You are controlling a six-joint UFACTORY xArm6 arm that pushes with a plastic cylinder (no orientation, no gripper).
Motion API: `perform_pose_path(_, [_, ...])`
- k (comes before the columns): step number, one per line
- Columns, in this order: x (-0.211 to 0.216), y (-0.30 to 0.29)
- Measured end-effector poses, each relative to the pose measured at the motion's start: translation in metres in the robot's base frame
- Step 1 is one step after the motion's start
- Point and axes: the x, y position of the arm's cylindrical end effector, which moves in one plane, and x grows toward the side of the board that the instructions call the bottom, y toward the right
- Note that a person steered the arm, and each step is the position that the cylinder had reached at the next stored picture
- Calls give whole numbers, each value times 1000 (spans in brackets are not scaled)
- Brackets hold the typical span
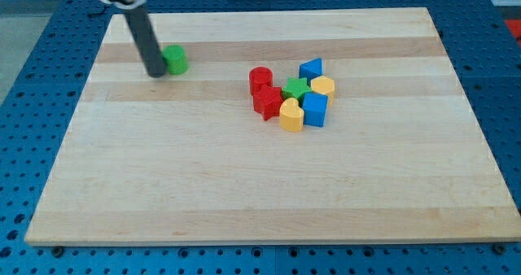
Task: Push the green circle closer to the group of blocks
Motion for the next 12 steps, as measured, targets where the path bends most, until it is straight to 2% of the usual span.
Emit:
perform_pose_path(1, [2,62])
perform_pose_path(2, [2,69])
perform_pose_path(3, [4,41])
perform_pose_path(5, [47,-21])
perform_pose_path(6, [38,-45])
perform_pose_path(8, [-27,-46])
perform_pose_path(12, [-29,119])
